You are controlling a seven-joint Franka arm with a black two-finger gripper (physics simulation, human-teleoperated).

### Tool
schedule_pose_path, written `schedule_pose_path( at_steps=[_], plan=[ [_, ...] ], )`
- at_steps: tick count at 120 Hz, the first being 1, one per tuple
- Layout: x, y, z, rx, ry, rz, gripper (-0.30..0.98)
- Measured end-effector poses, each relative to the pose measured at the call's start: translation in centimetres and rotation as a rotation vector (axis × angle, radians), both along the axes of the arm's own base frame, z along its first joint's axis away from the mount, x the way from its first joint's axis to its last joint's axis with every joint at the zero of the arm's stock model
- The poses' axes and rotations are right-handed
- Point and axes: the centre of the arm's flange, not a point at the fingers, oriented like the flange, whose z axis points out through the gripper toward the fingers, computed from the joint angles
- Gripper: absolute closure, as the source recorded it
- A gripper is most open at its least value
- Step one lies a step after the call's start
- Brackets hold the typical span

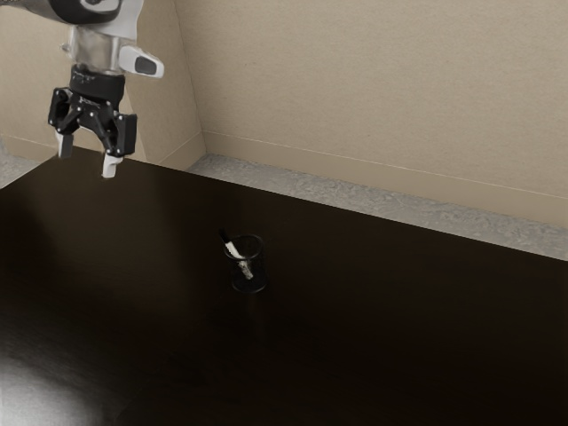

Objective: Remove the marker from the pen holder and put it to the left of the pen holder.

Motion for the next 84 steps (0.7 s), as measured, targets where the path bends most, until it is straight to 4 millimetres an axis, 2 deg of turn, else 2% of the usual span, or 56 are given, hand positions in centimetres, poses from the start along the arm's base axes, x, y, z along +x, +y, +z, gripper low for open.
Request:
schedule_pose_path(
  at_steps=[19, 36, 44, 48, 52, 54, 56, 59, 63, 65, 67, 71, 76, 84],
  plan=[
    [2.7, 0.1, 0.6, 0.012, -0.195, -0.044, 0.00],
    [3.7, 0.1, 1.4, 0.023, -0.282, -0.074, 0.00],
    [4.0, 0.5, 1.9, 0.084, -0.298, -0.122, 0.00],
    [4.7, 0.7, 0.9, 0.107, -0.274, -0.151, 0.00],
    [6.2, 0.4, -1.8, 0.136, -0.217, -0.199, 0.00],
    [7.1, -0.7, -3.4, 0.151, -0.184, -0.243, 0.00],
    [7.8, -3.1, -4.7, 0.162, -0.159, -0.308, 0.00],
    [8.0, -8.7, -6.3, 0.172, -0.128, -0.438, 0.00],
    [6.8, -16.8, -8.7, 0.180, -0.083, -0.624, 0.00],
    [5.8, -20.0, -9.9, 0.185, -0.057, -0.702, 0.00],
    [5.0, -22.3, -11.1, 0.190, -0.030, -0.766, 0.00],
    [3.8, -24.6, -13.4, 0.206, 0.021, -0.854, 0.00],
    [3.5, -25.4, -15.9, 0.226, 0.074, -0.925, 0.00],
    [4.3, -27.0, -21.1, 0.247, 0.152, -1.036, 0.00]
  ],
)
